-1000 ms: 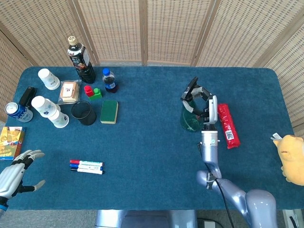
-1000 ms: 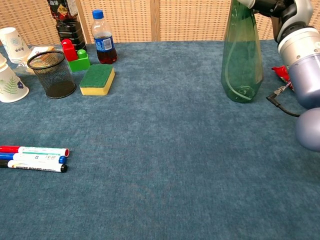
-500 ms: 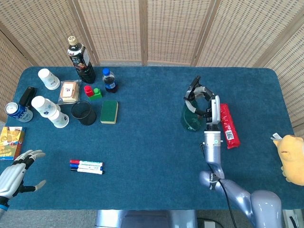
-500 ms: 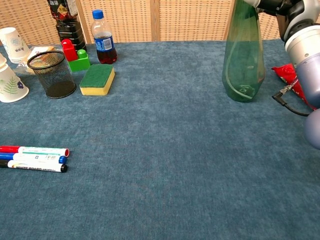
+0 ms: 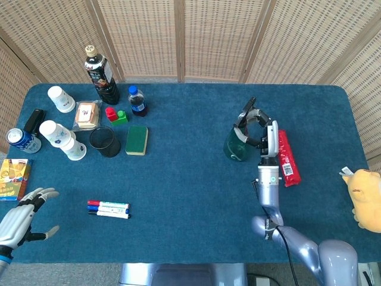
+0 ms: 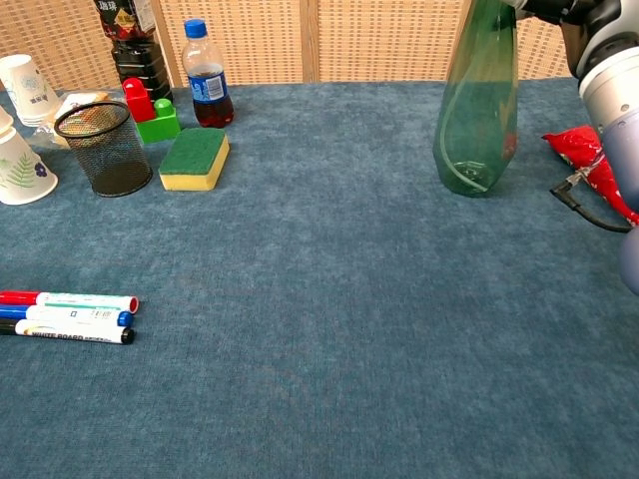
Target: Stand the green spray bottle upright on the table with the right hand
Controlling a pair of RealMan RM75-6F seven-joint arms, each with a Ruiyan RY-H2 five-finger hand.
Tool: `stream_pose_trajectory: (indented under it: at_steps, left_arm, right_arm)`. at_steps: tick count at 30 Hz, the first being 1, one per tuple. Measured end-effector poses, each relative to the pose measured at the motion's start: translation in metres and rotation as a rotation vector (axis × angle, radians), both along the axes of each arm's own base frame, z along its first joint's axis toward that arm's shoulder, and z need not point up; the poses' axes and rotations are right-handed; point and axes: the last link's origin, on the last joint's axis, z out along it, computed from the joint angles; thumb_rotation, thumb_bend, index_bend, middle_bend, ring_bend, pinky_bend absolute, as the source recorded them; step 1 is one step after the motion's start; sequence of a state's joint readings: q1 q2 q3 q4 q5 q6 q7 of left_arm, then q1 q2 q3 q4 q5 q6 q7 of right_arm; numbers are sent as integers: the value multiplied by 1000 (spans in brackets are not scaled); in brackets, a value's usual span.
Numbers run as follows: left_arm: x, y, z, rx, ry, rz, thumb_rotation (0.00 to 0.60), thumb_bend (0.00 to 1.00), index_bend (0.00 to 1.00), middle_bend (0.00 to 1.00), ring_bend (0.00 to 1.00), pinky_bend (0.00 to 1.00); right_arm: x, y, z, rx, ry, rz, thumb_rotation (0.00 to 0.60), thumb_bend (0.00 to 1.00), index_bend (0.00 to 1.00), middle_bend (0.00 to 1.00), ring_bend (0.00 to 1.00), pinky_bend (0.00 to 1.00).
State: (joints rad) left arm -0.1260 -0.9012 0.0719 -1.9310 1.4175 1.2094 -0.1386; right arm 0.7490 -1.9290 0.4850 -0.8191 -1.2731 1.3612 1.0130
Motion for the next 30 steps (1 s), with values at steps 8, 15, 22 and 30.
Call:
stream_pose_trajectory:
  at_steps: [8,15,22,30]
  left_arm:
    - [0,0,-2,-6,-3,-2,600,304,172,152,89,18]
    - [-1,0,-2,-8,-3,0,600,305,172,152,89,18]
    - [-2,0,-2,-7,-6,2,600,304,173,152,89,16]
    - [-3,0,-3,-8,-11,1,600,305,172,152,88,15]
  right_arm:
    - [2,4,1,-9,25,18,600,233,508,537,438,508]
    - [1,5,-3,5,44,15,600,233,497,531,430,498]
    - [2,4,-6,23,63,16,600,232,468,508,412,477]
    - [3,5,-7,30,82,22,600,231,438,487,396,454]
